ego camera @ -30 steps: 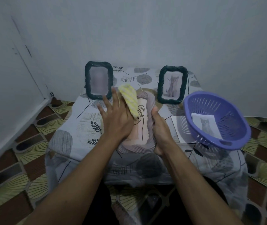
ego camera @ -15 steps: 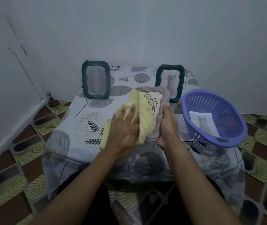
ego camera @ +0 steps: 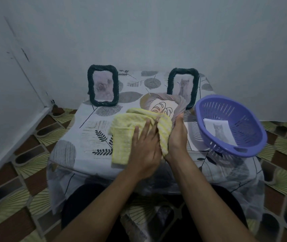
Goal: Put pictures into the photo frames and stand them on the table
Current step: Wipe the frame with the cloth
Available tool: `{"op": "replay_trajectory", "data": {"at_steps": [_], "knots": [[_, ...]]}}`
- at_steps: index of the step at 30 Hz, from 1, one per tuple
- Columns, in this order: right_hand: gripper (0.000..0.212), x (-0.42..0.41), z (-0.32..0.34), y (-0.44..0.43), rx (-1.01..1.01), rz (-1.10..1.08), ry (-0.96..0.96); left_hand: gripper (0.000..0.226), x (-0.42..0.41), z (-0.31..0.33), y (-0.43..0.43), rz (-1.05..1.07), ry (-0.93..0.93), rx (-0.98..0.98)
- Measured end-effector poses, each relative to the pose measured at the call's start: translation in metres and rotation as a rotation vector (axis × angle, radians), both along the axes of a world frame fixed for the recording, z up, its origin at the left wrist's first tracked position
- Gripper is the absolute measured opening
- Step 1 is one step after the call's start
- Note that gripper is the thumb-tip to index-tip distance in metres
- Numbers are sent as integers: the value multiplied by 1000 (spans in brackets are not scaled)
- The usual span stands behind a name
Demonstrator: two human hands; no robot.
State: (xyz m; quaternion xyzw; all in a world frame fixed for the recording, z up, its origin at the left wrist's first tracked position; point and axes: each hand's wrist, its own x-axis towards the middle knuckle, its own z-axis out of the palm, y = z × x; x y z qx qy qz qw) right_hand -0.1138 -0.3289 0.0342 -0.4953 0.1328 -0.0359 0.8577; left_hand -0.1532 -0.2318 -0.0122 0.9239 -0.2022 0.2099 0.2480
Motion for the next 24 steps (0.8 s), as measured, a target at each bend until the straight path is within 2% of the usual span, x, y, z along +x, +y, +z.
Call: {"op": "replay_trajectory", "data": {"at_steps": [2, 5, 7, 9, 11, 15, 19, 21, 24], "knots": [[50, -2, -3, -1, 39, 34, 39, 61, 11, 1, 18, 77, 76, 101], [52, -5, -11, -1, 50, 108, 51, 65, 31, 4, 44, 303, 360, 99], [54, -5, -14, -1, 52, 159, 63, 70, 37, 7, 50, 406, 446, 85], [54, -5, -16, 2, 27, 175, 69, 71, 35, 9, 43, 436, 454, 33], [50, -5, -14, 6, -12, 161, 60, 70, 26, 9, 31, 375, 424, 27], [46, -4, -5, 2, -103, 138, 57, 64, -2, 8, 2, 74, 301, 206], [55, -3, -5, -4, -68, 162, 80, 64, 1, 4, 10, -114, 180, 250], [52, -7, -11, -2, -43, 197, 78, 68, 13, 9, 26, 0, 186, 287], [51, -18, -18, 4, 3, 303, 71, 63, 38, 17, 49, 279, 304, 271]]}}
